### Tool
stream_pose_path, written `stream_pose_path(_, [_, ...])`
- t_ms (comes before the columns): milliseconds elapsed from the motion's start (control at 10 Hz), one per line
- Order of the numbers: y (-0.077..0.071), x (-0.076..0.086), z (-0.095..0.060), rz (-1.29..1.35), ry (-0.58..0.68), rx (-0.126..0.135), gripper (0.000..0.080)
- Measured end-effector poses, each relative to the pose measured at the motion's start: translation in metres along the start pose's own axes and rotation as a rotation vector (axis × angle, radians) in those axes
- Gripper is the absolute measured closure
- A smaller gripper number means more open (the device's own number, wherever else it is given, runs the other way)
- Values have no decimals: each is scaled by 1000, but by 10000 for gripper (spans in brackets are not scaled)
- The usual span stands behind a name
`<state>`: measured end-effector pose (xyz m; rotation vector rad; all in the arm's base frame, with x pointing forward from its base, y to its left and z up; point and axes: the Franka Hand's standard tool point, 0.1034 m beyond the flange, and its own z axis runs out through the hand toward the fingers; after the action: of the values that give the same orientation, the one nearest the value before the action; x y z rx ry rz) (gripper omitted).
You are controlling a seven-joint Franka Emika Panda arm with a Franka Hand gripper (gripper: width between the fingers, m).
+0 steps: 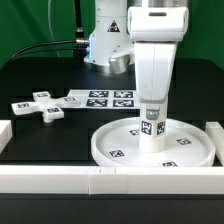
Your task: Assemble round table
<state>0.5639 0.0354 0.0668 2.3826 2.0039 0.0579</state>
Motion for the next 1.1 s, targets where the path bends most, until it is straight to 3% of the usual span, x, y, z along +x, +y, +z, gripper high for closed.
stream_pose_path(200, [0,0,0,36,0,3,393])
stream_pose_path(500, [0,3,-1,279,-16,48,393])
stream_pose_path(1100, [0,3,1,709,-26,47,392])
